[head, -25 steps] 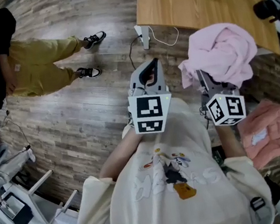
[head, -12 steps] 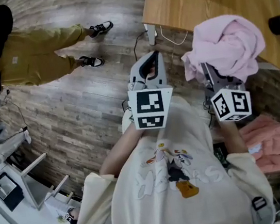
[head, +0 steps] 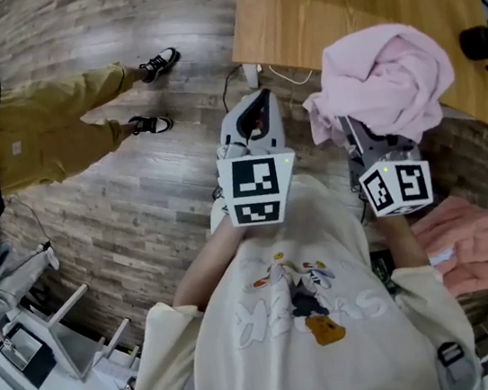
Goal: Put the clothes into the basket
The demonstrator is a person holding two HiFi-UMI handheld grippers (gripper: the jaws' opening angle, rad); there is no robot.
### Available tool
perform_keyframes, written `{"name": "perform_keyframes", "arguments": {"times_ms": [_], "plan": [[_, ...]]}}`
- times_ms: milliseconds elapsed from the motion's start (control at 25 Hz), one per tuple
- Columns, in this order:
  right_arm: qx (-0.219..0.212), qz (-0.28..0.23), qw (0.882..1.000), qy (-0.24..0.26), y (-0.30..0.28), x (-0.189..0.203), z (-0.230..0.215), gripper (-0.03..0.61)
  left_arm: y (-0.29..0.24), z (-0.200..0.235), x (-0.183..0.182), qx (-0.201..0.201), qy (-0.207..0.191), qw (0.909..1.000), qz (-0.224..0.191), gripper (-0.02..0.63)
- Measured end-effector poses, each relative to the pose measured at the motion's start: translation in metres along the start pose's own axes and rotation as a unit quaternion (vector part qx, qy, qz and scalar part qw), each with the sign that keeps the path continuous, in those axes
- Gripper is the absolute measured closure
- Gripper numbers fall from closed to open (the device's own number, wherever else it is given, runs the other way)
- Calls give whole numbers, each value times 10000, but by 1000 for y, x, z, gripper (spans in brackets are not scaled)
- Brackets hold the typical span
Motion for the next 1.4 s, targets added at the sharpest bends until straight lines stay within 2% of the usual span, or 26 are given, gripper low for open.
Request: {"name": "perform_keyframes", "arguments": {"times_ms": [280, 720, 1040, 1400], "plan": [[128, 78, 9999, 78, -63, -17, -17, 170, -66, 24, -35, 269, -9, 9996, 116, 614], [361, 28, 9992, 178, -177, -49, -13, 170, -144, 102, -99, 677, -75, 9977, 37, 614], [504, 82, 9986, 132, -221, -57, -8, 170, -176, 134, -111, 860, 14, 9962, 170, 614], [442, 22, 9989, 153, -236, -72, -32, 172, -200, 126, -129, 864, -81, 9961, 130, 614]]}}
Point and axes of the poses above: the fingertips, and each gripper's own axes: y backward along the fingers, z to its left, x out of its underside, the point moved 5 cm from there along y, backward along the fingers, and after that the axes turned 2 degrees about -y, right-handed, at the moved point
